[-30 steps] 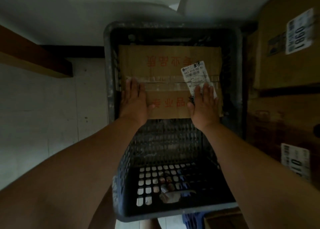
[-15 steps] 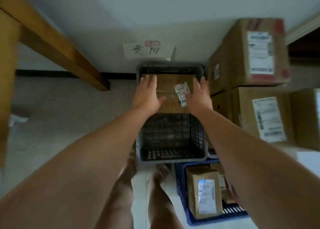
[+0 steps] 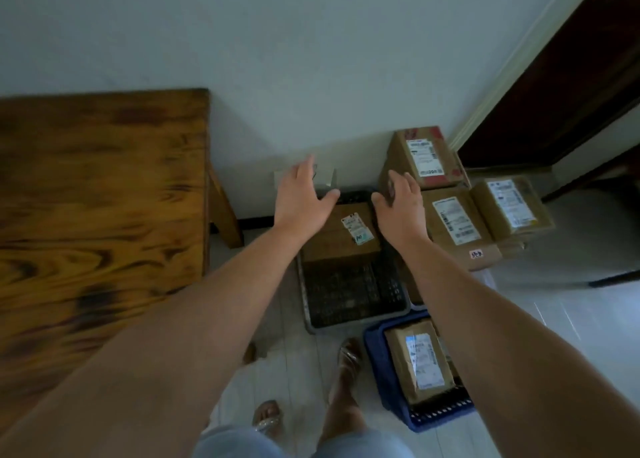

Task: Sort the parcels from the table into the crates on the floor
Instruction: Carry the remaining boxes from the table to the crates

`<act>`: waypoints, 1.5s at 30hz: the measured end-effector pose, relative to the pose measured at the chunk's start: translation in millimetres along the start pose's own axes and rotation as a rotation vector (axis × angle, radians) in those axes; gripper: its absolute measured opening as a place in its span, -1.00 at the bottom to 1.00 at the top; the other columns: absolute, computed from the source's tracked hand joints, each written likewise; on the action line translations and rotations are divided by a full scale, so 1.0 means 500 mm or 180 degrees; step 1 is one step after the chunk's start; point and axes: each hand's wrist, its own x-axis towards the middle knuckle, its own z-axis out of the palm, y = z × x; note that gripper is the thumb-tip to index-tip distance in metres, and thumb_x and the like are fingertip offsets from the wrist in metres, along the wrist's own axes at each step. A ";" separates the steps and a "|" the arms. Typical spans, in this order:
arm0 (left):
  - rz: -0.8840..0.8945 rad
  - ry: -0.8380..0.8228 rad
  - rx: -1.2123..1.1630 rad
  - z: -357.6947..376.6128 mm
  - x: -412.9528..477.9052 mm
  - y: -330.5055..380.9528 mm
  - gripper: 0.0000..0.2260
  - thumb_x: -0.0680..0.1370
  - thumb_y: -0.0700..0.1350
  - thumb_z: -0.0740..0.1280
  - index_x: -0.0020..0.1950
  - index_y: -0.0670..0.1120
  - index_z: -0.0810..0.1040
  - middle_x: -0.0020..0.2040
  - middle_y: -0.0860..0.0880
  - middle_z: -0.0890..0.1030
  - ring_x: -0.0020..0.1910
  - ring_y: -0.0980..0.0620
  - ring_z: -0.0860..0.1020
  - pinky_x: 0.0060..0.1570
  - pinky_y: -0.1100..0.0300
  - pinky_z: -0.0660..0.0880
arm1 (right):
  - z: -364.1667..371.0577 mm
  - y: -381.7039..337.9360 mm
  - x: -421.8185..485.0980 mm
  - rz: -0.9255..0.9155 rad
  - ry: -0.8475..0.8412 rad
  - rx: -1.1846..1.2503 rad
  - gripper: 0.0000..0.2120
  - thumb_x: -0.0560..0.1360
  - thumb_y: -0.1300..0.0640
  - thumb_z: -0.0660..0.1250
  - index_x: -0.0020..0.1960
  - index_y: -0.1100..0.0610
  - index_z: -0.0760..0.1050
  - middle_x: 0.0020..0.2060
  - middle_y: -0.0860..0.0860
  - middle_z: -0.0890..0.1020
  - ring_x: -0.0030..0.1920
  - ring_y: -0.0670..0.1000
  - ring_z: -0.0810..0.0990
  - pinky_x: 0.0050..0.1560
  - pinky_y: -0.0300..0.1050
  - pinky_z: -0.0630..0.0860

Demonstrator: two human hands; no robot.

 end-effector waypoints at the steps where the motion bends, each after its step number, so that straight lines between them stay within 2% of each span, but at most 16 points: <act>1: 0.0120 0.0031 -0.0032 -0.027 -0.007 0.010 -0.34 0.51 0.00 0.36 0.52 -0.10 0.13 0.43 -0.09 0.32 0.38 -0.05 0.29 0.25 0.18 0.21 | -0.009 -0.023 -0.020 -0.0018 0.0100 0.0055 -0.46 0.60 0.05 0.22 0.52 0.08 0.14 0.53 0.09 0.12 0.51 0.11 0.10 0.44 0.04 0.14; 8: 0.0715 0.0240 0.0143 -0.213 -0.100 0.056 -0.31 0.51 0.02 0.34 0.53 -0.12 0.08 0.49 -0.12 0.23 0.46 -0.09 0.18 0.39 0.08 0.13 | -0.072 -0.171 -0.179 -0.0415 0.0610 0.0189 -0.51 0.59 0.08 0.23 0.48 0.11 0.21 0.47 0.13 0.24 0.45 0.13 0.22 0.39 0.03 0.24; 13: 0.0972 0.0589 0.0206 -0.328 -0.175 0.087 -0.32 0.54 0.05 0.31 0.54 -0.09 0.05 0.51 -0.10 0.19 0.48 -0.07 0.13 0.41 0.08 0.10 | -0.119 -0.263 -0.266 -0.0666 0.0853 0.0211 -0.48 0.59 0.03 0.22 0.50 0.09 0.19 0.50 0.10 0.19 0.49 0.11 0.16 0.44 0.05 0.13; 17: 0.0981 0.0943 0.0161 -0.420 -0.247 0.103 -0.32 0.54 0.05 0.31 0.54 -0.06 0.05 0.51 -0.08 0.19 0.48 -0.07 0.13 0.41 0.04 0.14 | -0.149 -0.316 -0.336 -0.0976 0.0931 0.0258 -0.47 0.59 0.03 0.21 0.51 0.10 0.17 0.52 0.10 0.16 0.51 0.09 0.09 0.46 -0.02 0.05; 24: 0.0629 0.1437 -0.0026 -0.562 -0.386 0.090 -0.31 0.52 0.07 0.34 0.53 -0.01 0.06 0.51 -0.03 0.21 0.47 -0.05 0.17 0.36 0.01 0.22 | -0.143 -0.394 -0.481 -0.1387 0.0908 0.0308 -0.47 0.60 0.00 0.21 0.51 0.06 0.15 0.52 0.05 0.16 0.51 0.04 0.10 0.44 -0.06 0.08; 30: 0.0394 0.1807 -0.0004 -0.696 -0.516 0.020 -0.32 0.52 0.08 0.33 0.53 0.01 0.06 0.49 -0.02 0.25 0.44 -0.05 0.24 0.32 0.02 0.28 | -0.067 -0.508 -0.614 -0.1819 0.0578 0.0451 -0.47 0.60 0.02 0.21 0.51 0.09 0.16 0.51 0.08 0.17 0.51 0.04 0.10 0.45 -0.07 0.08; 36: 0.0194 0.2239 0.0014 -0.862 -0.631 -0.110 -0.32 0.52 0.10 0.32 0.53 0.01 0.07 0.48 -0.03 0.26 0.42 -0.05 0.27 0.30 0.04 0.29 | 0.048 -0.672 -0.739 -0.2298 0.0350 0.0434 -0.47 0.59 0.02 0.22 0.50 0.12 0.18 0.50 0.10 0.19 0.51 0.05 0.10 0.45 -0.05 0.08; 45: -0.0025 0.2559 0.0204 -1.189 -0.777 -0.412 -0.29 0.48 0.13 0.35 0.53 0.04 0.08 0.48 -0.01 0.25 0.45 -0.05 0.21 0.31 0.00 0.26 | 0.347 -0.984 -0.949 -0.2839 -0.0061 0.0441 -0.47 0.61 0.04 0.18 0.51 0.17 0.13 0.51 0.10 0.17 0.52 0.08 0.06 0.48 0.00 0.04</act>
